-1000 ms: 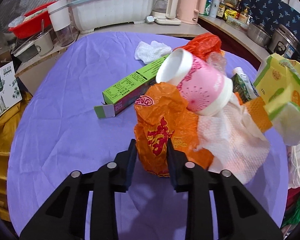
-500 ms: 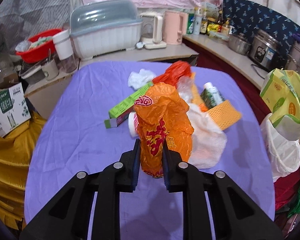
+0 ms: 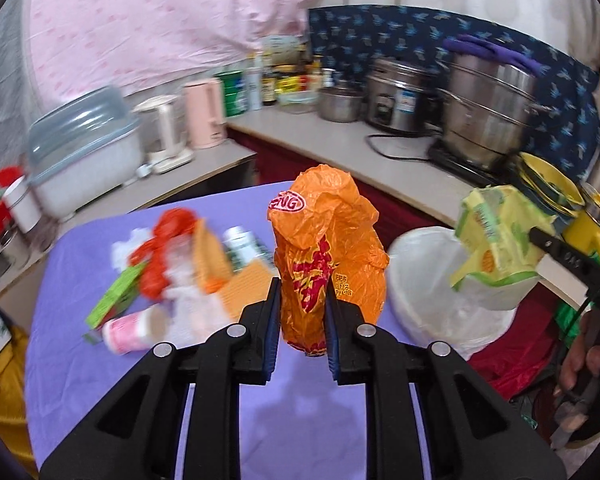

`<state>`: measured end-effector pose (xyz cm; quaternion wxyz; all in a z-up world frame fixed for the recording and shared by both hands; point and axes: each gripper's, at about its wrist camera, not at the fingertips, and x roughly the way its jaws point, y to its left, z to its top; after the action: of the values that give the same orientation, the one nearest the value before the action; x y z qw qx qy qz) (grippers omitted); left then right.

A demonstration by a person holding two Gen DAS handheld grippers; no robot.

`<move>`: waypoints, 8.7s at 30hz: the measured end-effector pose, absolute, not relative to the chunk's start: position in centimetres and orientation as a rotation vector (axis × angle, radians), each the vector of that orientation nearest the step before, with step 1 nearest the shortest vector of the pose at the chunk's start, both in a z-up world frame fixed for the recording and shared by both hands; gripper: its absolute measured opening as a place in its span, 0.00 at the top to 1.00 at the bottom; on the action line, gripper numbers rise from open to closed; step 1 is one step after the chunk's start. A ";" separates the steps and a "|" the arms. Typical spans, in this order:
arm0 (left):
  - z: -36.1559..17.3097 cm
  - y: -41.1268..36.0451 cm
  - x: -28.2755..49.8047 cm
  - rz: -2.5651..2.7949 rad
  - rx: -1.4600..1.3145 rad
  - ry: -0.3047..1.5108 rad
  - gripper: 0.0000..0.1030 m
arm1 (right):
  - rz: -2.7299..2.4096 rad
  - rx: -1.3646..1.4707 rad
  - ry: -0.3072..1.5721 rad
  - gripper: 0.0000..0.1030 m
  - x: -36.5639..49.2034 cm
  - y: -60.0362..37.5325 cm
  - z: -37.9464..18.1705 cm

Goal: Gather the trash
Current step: 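Carry the snack bag over the white bin and open the right gripper, then move the right gripper back to the pile and grasp the white tissue, then grasp the pink paper cup with the left gripper while the right gripper lifts the tissue, then carry cup and tissue over the bin and open both grippers, then return both grippers from the bin to the remaining trash pile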

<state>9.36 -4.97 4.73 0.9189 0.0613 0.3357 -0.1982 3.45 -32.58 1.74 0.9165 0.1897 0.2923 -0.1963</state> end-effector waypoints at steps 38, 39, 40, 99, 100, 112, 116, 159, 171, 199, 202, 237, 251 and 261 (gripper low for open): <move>-2.6 -20.6 14.2 -0.576 0.193 0.780 0.29 | -0.396 0.563 0.613 0.53 4.0 -40.3 -4.7; -2.4 -20.1 14.2 -0.568 0.188 0.773 0.29 | -0.393 0.562 0.617 0.53 4.3 -40.2 -4.7; -2.2 -19.8 14.2 -0.562 0.187 0.768 0.29 | -0.392 0.564 0.617 0.53 4.3 -40.1 -4.6; -7.5 15.3 17.8 0.004 -0.079 0.946 0.09 | 0.158 0.254 0.933 0.80 15.7 -4.7 -10.5; -7.7 15.2 18.1 -0.001 -0.082 0.950 0.09 | 0.160 0.259 0.943 0.88 15.9 -4.7 -10.9; -10.5 13.6 21.2 0.004 -0.061 0.993 0.09 | 0.158 0.300 0.929 0.98 15.8 -6.3 -10.9; -11.4 13.5 21.8 0.002 -0.062 1.015 0.13 | 0.161 0.298 0.930 0.98 15.4 -6.6 -10.8; 1.1 -3.8 11.3 -0.355 0.114 0.793 0.19 | -0.119 0.350 0.563 0.98 4.5 -25.7 4.2; -1.4 -18.0 11.0 -0.551 0.244 0.801 0.19 | -0.254 0.452 0.612 0.98 4.2 -36.0 0.0; -6.0 -23.7 13.9 -0.613 0.274 0.884 0.13 | -0.281 0.589 0.637 0.62 5.6 -41.3 -4.3; -5.7 -23.0 14.1 -0.590 0.268 0.875 0.13 | -0.268 0.578 0.637 0.61 6.1 -40.7 -3.8; -5.2 -8.6 11.0 -0.414 0.185 0.866 0.13 | -0.305 0.557 0.753 0.55 -1.6 -34.3 -7.9; -5.4 0.2 11.0 -0.282 0.137 0.882 0.13 | -0.108 0.457 0.758 0.53 2.2 -23.7 -5.3; -5.9 6.4 12.8 -0.180 0.103 0.889 0.13 | 0.012 0.414 0.815 0.53 6.6 -16.9 -6.4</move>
<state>12.81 6.36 -5.94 0.8976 0.0497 0.4294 -0.0869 6.57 -16.86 -6.42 0.8973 0.2000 0.3934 0.0059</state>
